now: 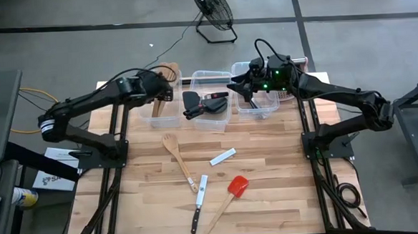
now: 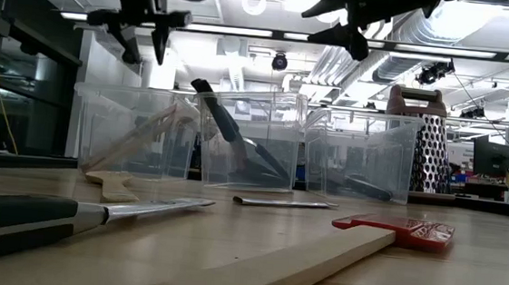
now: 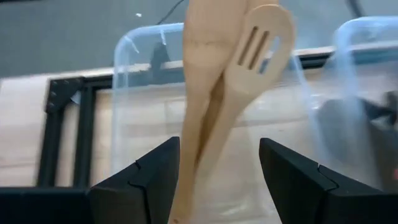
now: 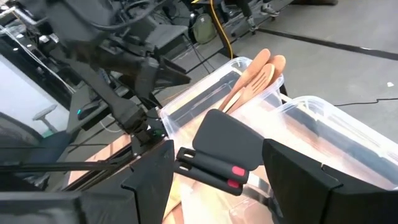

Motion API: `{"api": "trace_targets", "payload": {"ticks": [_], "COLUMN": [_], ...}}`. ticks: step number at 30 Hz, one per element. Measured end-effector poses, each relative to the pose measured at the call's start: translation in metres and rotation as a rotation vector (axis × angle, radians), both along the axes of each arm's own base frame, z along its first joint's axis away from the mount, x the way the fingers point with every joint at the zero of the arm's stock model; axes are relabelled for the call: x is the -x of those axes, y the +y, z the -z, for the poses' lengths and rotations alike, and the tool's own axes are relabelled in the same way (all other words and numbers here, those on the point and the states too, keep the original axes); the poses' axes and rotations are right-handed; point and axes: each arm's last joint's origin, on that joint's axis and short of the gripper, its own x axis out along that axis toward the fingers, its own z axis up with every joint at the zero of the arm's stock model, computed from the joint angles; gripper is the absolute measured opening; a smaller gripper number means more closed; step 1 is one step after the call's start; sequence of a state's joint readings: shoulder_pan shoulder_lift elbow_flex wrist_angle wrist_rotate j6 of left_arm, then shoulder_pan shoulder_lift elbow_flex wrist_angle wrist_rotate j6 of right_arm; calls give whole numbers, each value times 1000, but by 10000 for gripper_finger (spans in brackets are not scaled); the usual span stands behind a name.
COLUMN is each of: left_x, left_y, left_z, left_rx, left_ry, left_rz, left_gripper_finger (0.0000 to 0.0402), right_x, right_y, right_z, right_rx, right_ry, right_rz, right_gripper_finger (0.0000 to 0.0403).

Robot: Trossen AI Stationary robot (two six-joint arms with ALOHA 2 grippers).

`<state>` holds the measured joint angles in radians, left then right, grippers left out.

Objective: Pick & Place Kitchen Items
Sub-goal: Put the wooden serving spoon into the left bin

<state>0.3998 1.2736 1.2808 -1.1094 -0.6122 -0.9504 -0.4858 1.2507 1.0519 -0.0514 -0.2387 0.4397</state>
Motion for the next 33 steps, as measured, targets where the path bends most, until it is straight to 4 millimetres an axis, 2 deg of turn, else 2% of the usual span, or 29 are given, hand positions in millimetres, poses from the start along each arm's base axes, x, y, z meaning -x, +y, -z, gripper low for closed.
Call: {"api": "trace_targets", "payload": {"ticks": [7,15,26,33], "left_x": [0,-6,-12,-17], "left_y": [-25,-53,-88,-104], "left_z": [-9,-7,-5,0], "left_rx": [42,164,353,433], "left_ry": [-147,-203,-361,-378], "left_rz": [16,101,22,6], "left_gripper_finger": [213,213,213,213], "right_x": [0,0,3,10], "right_y": [1,2,3,7], "right_z": [0,2,10,13], "right_rx": [-11,-29,-80,-118], "right_ry": [1,9,89,155], "right_rz": [-33,-77,-69,-58], "right_gripper_finger": [235,235,235,235]}}
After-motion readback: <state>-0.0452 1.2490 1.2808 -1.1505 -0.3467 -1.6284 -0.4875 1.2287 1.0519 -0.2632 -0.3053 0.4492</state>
